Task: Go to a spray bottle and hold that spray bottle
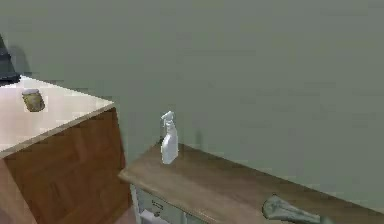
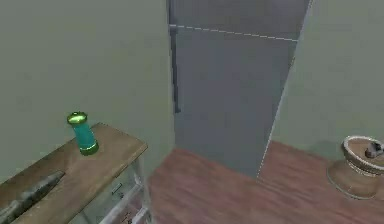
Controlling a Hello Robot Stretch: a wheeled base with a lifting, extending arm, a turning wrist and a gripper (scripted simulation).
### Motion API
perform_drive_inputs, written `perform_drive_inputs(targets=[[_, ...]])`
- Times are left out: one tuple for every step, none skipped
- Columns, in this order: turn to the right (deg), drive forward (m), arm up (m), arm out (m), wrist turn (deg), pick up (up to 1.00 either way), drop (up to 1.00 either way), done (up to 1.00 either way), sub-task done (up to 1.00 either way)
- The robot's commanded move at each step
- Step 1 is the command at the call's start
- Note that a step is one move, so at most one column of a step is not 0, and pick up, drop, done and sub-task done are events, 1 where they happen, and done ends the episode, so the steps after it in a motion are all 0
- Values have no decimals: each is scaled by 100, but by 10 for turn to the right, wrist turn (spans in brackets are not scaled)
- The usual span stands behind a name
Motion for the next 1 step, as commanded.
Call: perform_drive_inputs(targets=[[-450,0,0,0,0,0,0,0,0]])
